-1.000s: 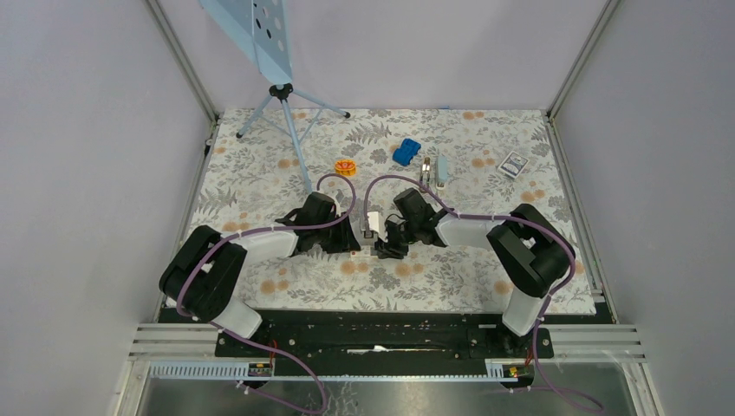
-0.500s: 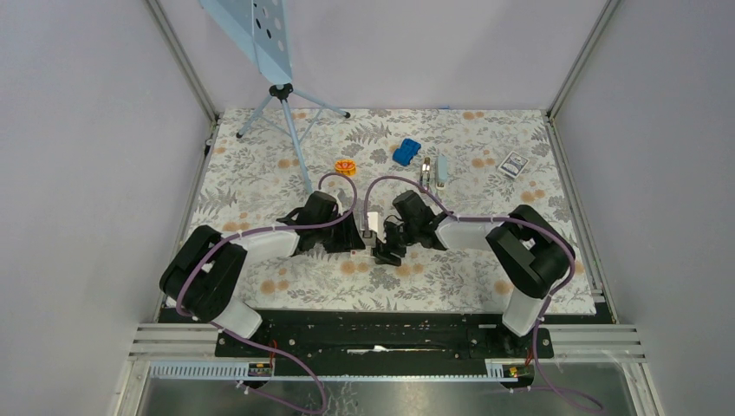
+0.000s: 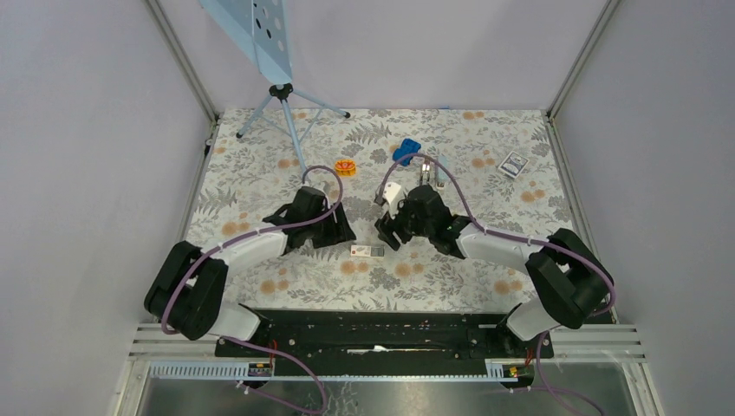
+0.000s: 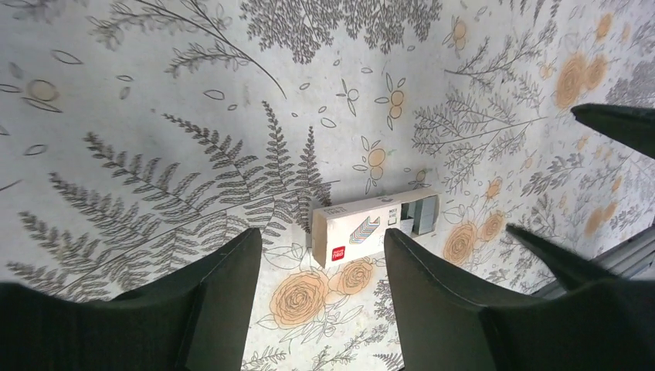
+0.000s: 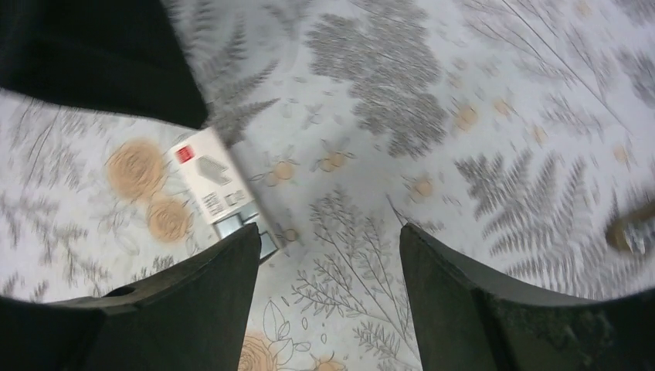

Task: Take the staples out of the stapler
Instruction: Close the staple box at the center of the board.

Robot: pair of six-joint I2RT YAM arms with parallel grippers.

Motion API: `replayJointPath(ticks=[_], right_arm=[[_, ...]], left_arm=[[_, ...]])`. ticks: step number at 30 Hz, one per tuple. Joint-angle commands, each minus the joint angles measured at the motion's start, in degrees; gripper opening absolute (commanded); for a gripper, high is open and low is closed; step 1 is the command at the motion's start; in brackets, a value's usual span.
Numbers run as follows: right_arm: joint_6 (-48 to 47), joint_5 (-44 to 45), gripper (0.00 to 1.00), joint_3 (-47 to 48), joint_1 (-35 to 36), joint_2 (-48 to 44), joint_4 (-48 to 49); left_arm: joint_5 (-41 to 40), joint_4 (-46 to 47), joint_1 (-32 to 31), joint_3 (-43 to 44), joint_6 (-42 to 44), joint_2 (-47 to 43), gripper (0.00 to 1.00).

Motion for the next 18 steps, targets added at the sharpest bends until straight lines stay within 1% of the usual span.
replayJointPath(ticks=[1, 3, 4, 6, 7, 9, 12, 16, 18], right_arm=[[21.09, 19.83, 0.74, 3.25, -0.46, -3.46, -4.88], [26.81, 25.7, 0.76, 4.81, -0.87, -4.61, -9.66], [29.43, 28.47, 0.81, 5.73, -1.23, -5.07, -12.41], [33.38, 34.48, 0.98, 6.26, -2.31, -6.1, -17.96], [34.97, 35.77, 0.99, 5.45, -3.04, -6.81, -18.76], [37.54, 35.32, 0.99, 3.06, -4.66, -8.66, -18.24], [39.99, 31.11, 1.0, 0.46, -7.22, -10.82, -16.77], [39.7, 26.03, 0.99, -0.1, -8.0, -10.87, -17.77], [39.83, 23.43, 0.88, 0.48, -8.02, -10.12, -18.85]], left_arm=[[-2.79, -1.82, 1.69, 0.86, 0.85, -4.02, 0.65], [-3.02, -2.66, 2.72, 0.76, 1.16, -4.86, 0.65], [-3.11, -3.05, 3.28, 0.72, 1.26, -5.2, 0.66], [-3.37, -3.65, 4.57, 0.78, 1.19, -6.09, 0.68], [-3.42, -3.82, 5.39, 0.8, 1.11, -6.53, 0.69], [-3.63, -4.28, 6.02, 1.03, 1.1, -7.2, 0.71], [-4.27, -5.04, 6.4, 1.57, 1.43, -7.81, 0.73], [-4.21, -5.07, 6.48, 1.37, 2.0, -7.76, 0.74], [-2.57, -4.64, 6.45, 1.19, 2.71, -7.22, 0.74]])
